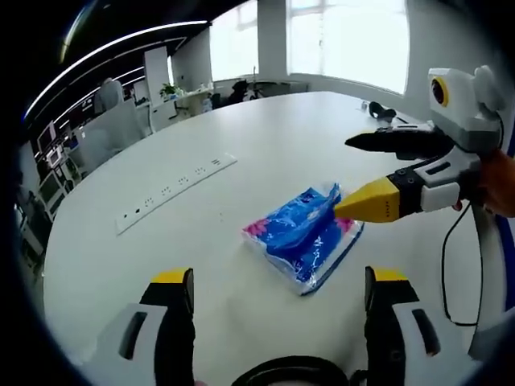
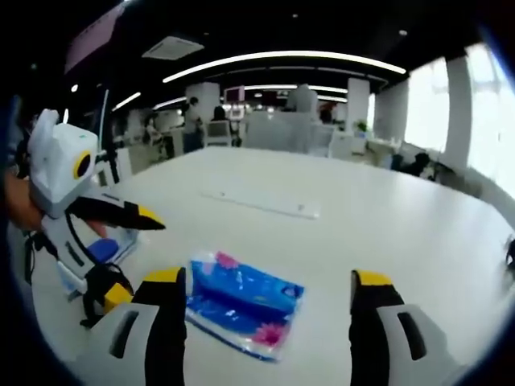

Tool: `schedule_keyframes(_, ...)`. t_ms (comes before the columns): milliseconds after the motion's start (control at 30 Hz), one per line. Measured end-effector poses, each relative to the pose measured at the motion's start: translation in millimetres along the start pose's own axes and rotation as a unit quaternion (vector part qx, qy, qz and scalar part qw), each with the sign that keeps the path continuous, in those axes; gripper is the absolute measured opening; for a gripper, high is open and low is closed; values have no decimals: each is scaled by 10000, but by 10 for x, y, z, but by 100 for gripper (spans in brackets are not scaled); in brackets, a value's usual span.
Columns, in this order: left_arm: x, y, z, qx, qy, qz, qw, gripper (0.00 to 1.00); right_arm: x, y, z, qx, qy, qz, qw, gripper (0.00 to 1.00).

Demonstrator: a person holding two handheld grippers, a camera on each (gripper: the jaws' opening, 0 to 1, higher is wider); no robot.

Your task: Arrange the tabletop items into an orderly group along one side of the table until the central work area is clear of visible clutter.

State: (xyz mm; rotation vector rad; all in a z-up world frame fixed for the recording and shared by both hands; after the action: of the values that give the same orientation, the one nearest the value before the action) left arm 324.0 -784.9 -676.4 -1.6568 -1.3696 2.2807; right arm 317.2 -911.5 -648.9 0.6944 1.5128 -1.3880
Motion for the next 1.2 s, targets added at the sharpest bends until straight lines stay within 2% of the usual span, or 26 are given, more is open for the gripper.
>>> schedule_keyframes(133, -22, -32, 30, 107, -116, 98, 9998, 94, -4, 0, -29, -70, 41, 1, 10000, 91)
schedule_keyframes(333, -54, -96, 53, 167, -112, 190, 9996, 99, -38, -27, -72, -122, 61, 26, 9999, 100)
schedule_keyframes(733, -116, -272, -15, 128, -125, 371, 9992, 99, -213, -87, -163, -229, 16, 89, 9997, 100)
schedule_keyframes(867, -153, -341, -36, 77, 34, 429, 9990, 99, -264, -117, -202, -237, -37, 108, 9997, 100)
schedule_keyframes(1200, -182, -488, -74, 27, 113, 477, 9988, 99, -436, -193, -289, -291, -233, 197, 9991, 98)
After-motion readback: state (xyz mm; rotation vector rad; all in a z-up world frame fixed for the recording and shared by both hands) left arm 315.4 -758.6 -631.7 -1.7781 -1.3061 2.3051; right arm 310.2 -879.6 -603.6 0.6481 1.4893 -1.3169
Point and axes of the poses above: the point that each gripper's makers call its tool centre point, and the gripper's own axes: y roughly forward along the fingers, z roughly to its right, x roughly out of its underside, the point moved 2 cm from there along -y, roughly backward along the fingers, and after that the axes turned 4 degrees about -y, right-handed, at the moved point
